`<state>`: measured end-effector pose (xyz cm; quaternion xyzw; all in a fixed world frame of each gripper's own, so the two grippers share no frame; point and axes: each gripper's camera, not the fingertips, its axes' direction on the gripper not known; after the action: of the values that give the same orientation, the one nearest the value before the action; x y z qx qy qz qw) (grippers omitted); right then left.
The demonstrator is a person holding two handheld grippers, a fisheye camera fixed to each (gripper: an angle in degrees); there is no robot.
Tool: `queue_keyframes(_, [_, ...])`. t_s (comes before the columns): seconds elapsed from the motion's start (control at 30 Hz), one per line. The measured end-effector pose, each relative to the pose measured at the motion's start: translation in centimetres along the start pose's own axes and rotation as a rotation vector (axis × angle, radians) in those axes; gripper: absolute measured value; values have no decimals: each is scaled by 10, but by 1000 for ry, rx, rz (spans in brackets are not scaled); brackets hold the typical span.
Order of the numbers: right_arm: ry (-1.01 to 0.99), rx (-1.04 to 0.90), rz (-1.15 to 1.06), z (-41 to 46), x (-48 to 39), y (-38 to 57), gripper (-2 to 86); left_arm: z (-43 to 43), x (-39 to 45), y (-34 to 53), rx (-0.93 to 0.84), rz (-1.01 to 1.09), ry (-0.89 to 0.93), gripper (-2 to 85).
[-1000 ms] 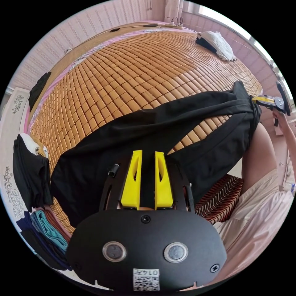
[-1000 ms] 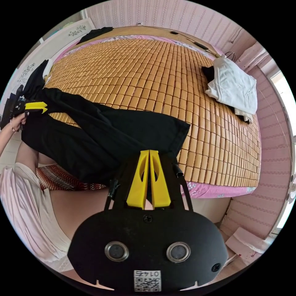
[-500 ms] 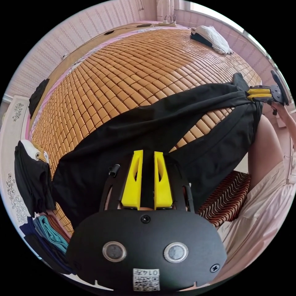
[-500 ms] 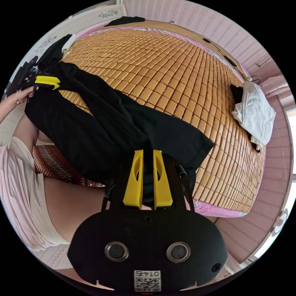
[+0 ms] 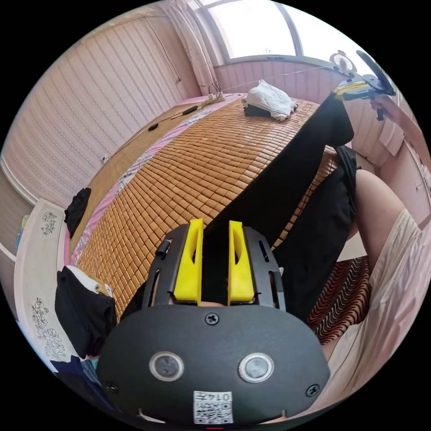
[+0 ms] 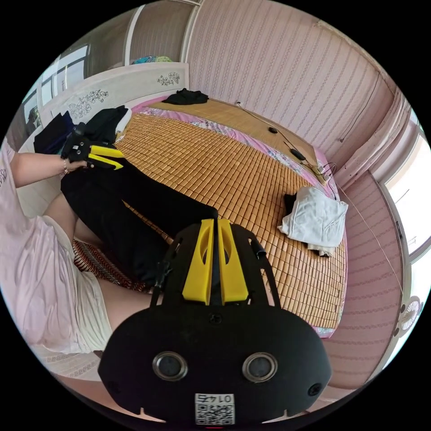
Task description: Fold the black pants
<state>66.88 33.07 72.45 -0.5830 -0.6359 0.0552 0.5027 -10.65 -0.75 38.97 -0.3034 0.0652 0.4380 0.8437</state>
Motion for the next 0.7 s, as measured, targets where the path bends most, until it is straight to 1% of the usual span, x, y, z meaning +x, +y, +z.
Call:
queue_keyframes(0.07, [-4,-28,-30,2,9,-10,-2,10,-4,0,-29,-43,33,88])
queue_keyframes(0.13, [13,-133,-43,25,36,-33,5,13,-15,4,-12,-151,71,86])
queue_keyframes(0.17, [13,-156,-24,34,47,-40,8,13,-18,5,-3,-172,75,85])
queue_keyframes(0.23, [20,-170,119,69,91,-65,37,14,-27,14,-26,-201,54,84])
queue_keyframes(0.33, [7,-217,245,105,127,-72,85,18,-42,35,-99,-232,13,83])
queue_keyframes(0.4, [-8,-237,307,124,137,-60,99,21,-54,53,-142,-286,10,81])
queue_keyframes(0.47, [-82,-251,413,144,143,-38,114,25,-67,73,-183,-344,11,79])
queue_keyframes(0.53, [-235,-224,558,167,143,-6,124,33,-80,98,-242,-408,7,78])
queue_keyframes(0.6, [-256,-214,619,182,138,9,132,39,-89,113,-278,-455,5,77])
queue_keyframes(0.67, [-224,-210,678,195,135,16,144,45,-98,125,-300,-512,3,77])
queue_keyframes(0.7, [-216,-201,765,204,138,21,157,50,-105,132,-313,-559,-3,77])
